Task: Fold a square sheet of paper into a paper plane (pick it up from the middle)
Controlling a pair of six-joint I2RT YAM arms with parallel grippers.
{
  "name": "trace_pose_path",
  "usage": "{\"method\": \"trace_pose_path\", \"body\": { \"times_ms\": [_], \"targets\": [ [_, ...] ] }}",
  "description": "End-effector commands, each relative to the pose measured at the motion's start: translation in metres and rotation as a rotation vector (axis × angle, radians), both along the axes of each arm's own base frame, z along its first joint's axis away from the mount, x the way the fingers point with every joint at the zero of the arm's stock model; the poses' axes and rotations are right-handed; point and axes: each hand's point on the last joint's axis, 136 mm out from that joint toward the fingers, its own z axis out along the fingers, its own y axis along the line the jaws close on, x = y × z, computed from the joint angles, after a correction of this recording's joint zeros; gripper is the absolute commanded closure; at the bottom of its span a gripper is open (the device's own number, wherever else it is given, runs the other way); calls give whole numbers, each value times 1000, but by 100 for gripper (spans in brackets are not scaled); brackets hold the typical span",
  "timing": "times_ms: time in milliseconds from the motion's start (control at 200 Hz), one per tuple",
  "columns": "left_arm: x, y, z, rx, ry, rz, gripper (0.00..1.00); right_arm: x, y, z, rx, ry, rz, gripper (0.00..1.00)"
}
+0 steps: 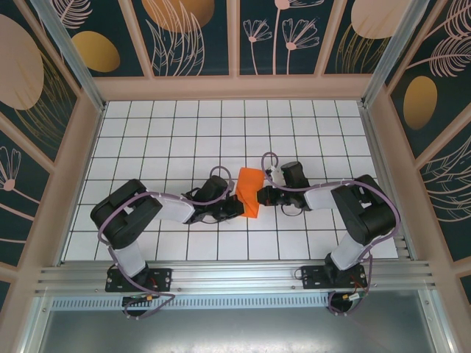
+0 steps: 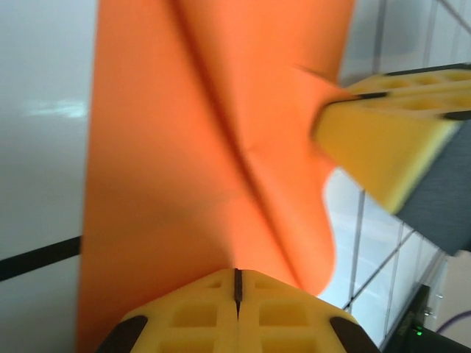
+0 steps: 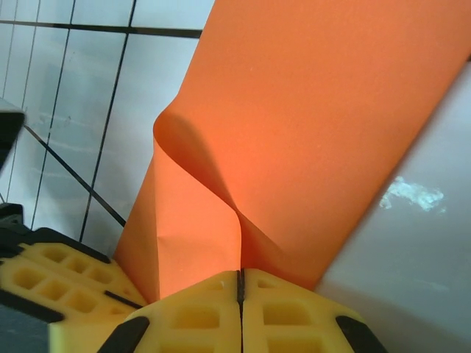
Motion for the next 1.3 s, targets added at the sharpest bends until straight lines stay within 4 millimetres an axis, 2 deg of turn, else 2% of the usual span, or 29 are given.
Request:
{"method": "trace_pose_path", "body": {
  "times_ms": [0,80,330,610,796,931,951,1041,1156,1166,1196,1296],
  "targets": [
    [-2,9,-14,86,8,-6,94,10,8,15,35,-54,31,92],
    [-4,13,-19,113,13,-12,94,12,10,17,32,-64,44,92],
    [-3,17,-26,156,11,-24,94,13,8,5,-8,-52,60,91],
    [0,13,-19,151,-6,-28,93,14,5,-4,-34,-44,54,91],
    [9,8,1,131,-48,-18,89,11,1,-10,-54,-36,45,91],
    [23,-4,27,71,-101,3,88,10,0,-12,-53,-30,46,91],
    [26,-7,42,44,-129,9,88,10,0,-12,-52,-32,45,91],
    [40,-16,63,3,-180,37,87,9,0,-11,-51,-34,42,91],
    [58,-26,76,-20,-214,74,90,9,0,-12,-53,-32,42,91],
    [58,-26,68,-6,-200,75,90,9,0,-12,-52,-34,41,91],
    [61,-26,61,13,-188,85,91,9,0,-13,-52,-32,41,91],
    [65,-26,50,25,-173,110,94,9,0,-12,-52,-34,39,91]
  ]
}}
